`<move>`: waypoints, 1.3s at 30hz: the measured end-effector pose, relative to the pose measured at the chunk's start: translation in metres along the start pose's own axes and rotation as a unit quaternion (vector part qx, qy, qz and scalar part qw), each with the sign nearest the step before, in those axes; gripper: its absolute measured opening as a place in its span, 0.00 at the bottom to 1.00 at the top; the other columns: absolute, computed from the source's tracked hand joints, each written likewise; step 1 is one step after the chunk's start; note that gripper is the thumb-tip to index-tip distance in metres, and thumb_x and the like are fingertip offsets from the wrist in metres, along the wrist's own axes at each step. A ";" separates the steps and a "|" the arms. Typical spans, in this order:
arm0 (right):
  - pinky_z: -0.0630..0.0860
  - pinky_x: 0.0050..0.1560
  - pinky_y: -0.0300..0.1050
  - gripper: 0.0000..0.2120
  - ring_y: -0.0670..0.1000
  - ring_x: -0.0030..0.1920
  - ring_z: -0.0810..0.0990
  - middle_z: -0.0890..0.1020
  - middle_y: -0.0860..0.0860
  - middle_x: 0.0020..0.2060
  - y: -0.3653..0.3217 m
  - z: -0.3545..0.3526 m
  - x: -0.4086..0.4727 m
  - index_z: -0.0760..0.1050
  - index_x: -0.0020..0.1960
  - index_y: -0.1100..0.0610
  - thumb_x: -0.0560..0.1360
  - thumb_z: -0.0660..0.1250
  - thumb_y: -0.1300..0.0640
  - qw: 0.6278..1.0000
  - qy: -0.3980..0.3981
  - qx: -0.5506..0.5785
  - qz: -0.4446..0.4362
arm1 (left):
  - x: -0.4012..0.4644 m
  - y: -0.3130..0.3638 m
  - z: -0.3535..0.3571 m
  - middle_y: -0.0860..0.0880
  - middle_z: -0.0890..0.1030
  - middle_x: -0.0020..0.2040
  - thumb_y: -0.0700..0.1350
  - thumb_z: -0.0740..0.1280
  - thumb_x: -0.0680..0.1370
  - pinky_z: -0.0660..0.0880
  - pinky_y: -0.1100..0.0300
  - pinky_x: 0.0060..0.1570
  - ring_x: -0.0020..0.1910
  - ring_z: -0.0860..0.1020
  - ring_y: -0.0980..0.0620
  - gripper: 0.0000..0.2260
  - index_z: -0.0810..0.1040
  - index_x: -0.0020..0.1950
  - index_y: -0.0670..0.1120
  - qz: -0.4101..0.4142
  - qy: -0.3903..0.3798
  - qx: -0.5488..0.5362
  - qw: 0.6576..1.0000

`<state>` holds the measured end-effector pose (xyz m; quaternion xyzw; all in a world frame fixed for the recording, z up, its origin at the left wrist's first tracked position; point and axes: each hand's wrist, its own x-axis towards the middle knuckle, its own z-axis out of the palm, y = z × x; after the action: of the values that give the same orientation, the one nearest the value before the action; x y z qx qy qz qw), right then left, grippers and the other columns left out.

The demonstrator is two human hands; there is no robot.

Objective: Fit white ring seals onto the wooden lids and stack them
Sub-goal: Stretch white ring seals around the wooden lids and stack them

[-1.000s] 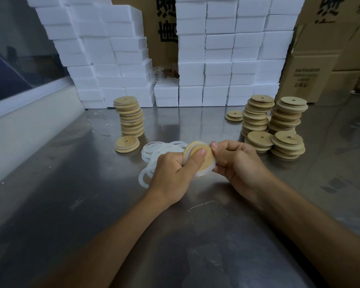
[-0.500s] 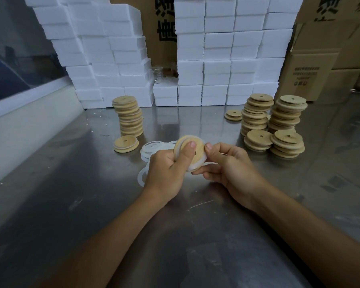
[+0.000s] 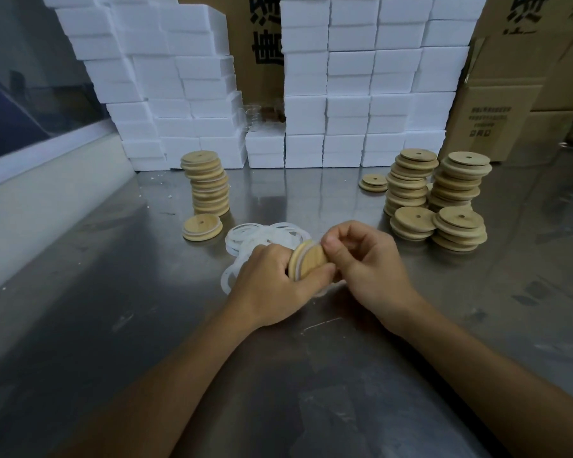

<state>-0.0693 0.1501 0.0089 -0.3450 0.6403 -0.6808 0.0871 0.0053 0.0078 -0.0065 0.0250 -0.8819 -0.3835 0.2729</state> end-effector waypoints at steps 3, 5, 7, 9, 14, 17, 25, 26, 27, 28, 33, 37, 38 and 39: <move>0.78 0.38 0.41 0.07 0.46 0.39 0.82 0.83 0.49 0.37 0.000 -0.001 0.000 0.78 0.43 0.54 0.77 0.68 0.64 0.982 -0.010 -0.149 -0.118 | 0.002 0.000 -0.002 0.47 0.74 0.23 0.61 0.65 0.70 0.72 0.44 0.29 0.24 0.73 0.50 0.20 0.72 0.26 0.48 -0.011 -0.020 -0.018 1.000; 0.78 0.37 0.39 0.06 0.47 0.40 0.82 0.84 0.48 0.38 -0.001 -0.004 0.001 0.78 0.43 0.53 0.77 0.69 0.62 0.973 -0.005 -0.179 -0.145 | 0.001 0.001 -0.001 0.46 0.74 0.24 0.62 0.62 0.71 0.73 0.45 0.29 0.24 0.73 0.49 0.21 0.71 0.25 0.49 -0.013 -0.028 0.003 1.000; 0.78 0.37 0.39 0.03 0.46 0.39 0.83 0.84 0.49 0.38 0.000 -0.006 0.002 0.79 0.44 0.57 0.77 0.69 0.61 0.977 -0.007 -0.168 -0.131 | 0.000 0.001 0.002 0.46 0.75 0.25 0.64 0.60 0.73 0.74 0.47 0.30 0.25 0.74 0.51 0.23 0.73 0.27 0.48 -0.005 -0.029 0.024 0.999; 0.80 0.37 0.43 0.07 0.47 0.37 0.83 0.84 0.51 0.36 0.000 -0.007 0.003 0.79 0.45 0.62 0.76 0.69 0.57 0.988 -0.007 -0.122 -0.094 | 0.000 0.000 0.003 0.47 0.76 0.25 0.66 0.58 0.73 0.72 0.57 0.28 0.26 0.75 0.52 0.23 0.73 0.28 0.50 0.010 -0.016 0.046 0.999; 0.82 0.42 0.46 0.10 0.50 0.38 0.84 0.85 0.55 0.37 -0.003 -0.007 0.005 0.79 0.45 0.67 0.74 0.68 0.58 1.000 0.000 -0.001 -0.016 | 0.000 -0.001 0.003 0.50 0.76 0.26 0.66 0.57 0.75 0.73 0.55 0.31 0.27 0.75 0.53 0.24 0.76 0.31 0.49 0.044 0.014 0.067 0.997; 0.82 0.45 0.51 0.08 0.53 0.38 0.84 0.85 0.58 0.37 -0.004 -0.008 0.007 0.80 0.45 0.67 0.75 0.68 0.61 1.000 0.011 0.014 0.008 | 0.000 0.001 0.002 0.49 0.77 0.27 0.65 0.57 0.75 0.74 0.50 0.32 0.27 0.75 0.52 0.25 0.77 0.32 0.47 0.059 0.021 0.075 0.995; 0.82 0.43 0.51 0.14 0.55 0.37 0.82 0.84 0.59 0.35 -0.004 -0.009 0.007 0.80 0.43 0.65 0.70 0.70 0.53 0.996 0.029 0.066 0.047 | 0.000 0.001 0.006 0.47 0.79 0.29 0.64 0.59 0.76 0.75 0.45 0.35 0.29 0.78 0.49 0.27 0.80 0.35 0.43 0.044 0.026 0.018 0.999; 0.82 0.42 0.47 0.16 0.53 0.37 0.83 0.85 0.59 0.36 -0.004 -0.009 0.006 0.80 0.44 0.66 0.69 0.70 0.52 0.995 0.021 0.079 0.053 | 0.000 0.000 0.006 0.47 0.80 0.29 0.63 0.59 0.77 0.76 0.46 0.36 0.30 0.78 0.49 0.26 0.81 0.35 0.43 0.046 0.031 0.016 0.998; 0.82 0.41 0.45 0.17 0.53 0.37 0.83 0.85 0.58 0.36 -0.003 -0.009 0.006 0.79 0.44 0.67 0.70 0.70 0.51 0.995 0.013 0.087 0.056 | 0.000 0.000 0.006 0.47 0.80 0.30 0.62 0.59 0.77 0.76 0.46 0.36 0.31 0.78 0.49 0.26 0.81 0.36 0.43 0.048 0.034 0.014 0.998; 0.81 0.40 0.43 0.16 0.52 0.37 0.84 0.85 0.58 0.37 -0.003 -0.009 0.006 0.79 0.45 0.66 0.70 0.70 0.51 0.994 0.006 0.091 0.059 | 0.000 0.000 0.006 0.46 0.80 0.30 0.62 0.59 0.77 0.76 0.46 0.36 0.31 0.79 0.49 0.26 0.81 0.36 0.43 0.049 0.036 0.011 0.998; 0.78 0.36 0.38 0.12 0.48 0.35 0.83 0.84 0.55 0.35 -0.001 -0.009 0.005 0.78 0.39 0.59 0.73 0.69 0.50 0.987 -0.010 0.132 0.094 | 0.001 0.000 0.006 0.45 0.80 0.30 0.63 0.59 0.77 0.76 0.45 0.36 0.31 0.78 0.47 0.27 0.81 0.35 0.41 0.062 0.046 0.035 0.996; 0.81 0.40 0.44 0.14 0.54 0.40 0.84 0.85 0.59 0.38 0.001 -0.009 0.006 0.77 0.43 0.63 0.74 0.68 0.51 0.985 -0.016 0.139 0.097 | 0.002 0.000 0.005 0.46 0.79 0.28 0.63 0.59 0.77 0.75 0.46 0.35 0.30 0.78 0.48 0.27 0.80 0.34 0.42 0.065 0.061 0.038 0.995; 0.82 0.41 0.46 0.14 0.55 0.40 0.84 0.84 0.61 0.39 0.001 -0.008 0.005 0.77 0.44 0.65 0.74 0.67 0.52 0.989 -0.007 0.120 0.081 | 0.002 0.000 0.005 0.48 0.79 0.28 0.63 0.60 0.77 0.76 0.47 0.35 0.29 0.78 0.49 0.26 0.80 0.33 0.44 0.059 0.058 0.037 0.996; 0.82 0.42 0.48 0.12 0.55 0.40 0.83 0.84 0.61 0.39 0.002 -0.008 0.004 0.77 0.45 0.66 0.76 0.67 0.55 0.996 0.006 0.078 0.050 | 0.002 0.000 0.005 0.49 0.79 0.27 0.64 0.61 0.75 0.76 0.48 0.34 0.28 0.78 0.51 0.24 0.80 0.32 0.46 0.051 0.052 0.037 0.997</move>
<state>-0.0778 0.1540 0.0085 -0.3009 0.6023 -0.7254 0.1433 0.0012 0.0106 -0.0091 0.0097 -0.8801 -0.3346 0.3366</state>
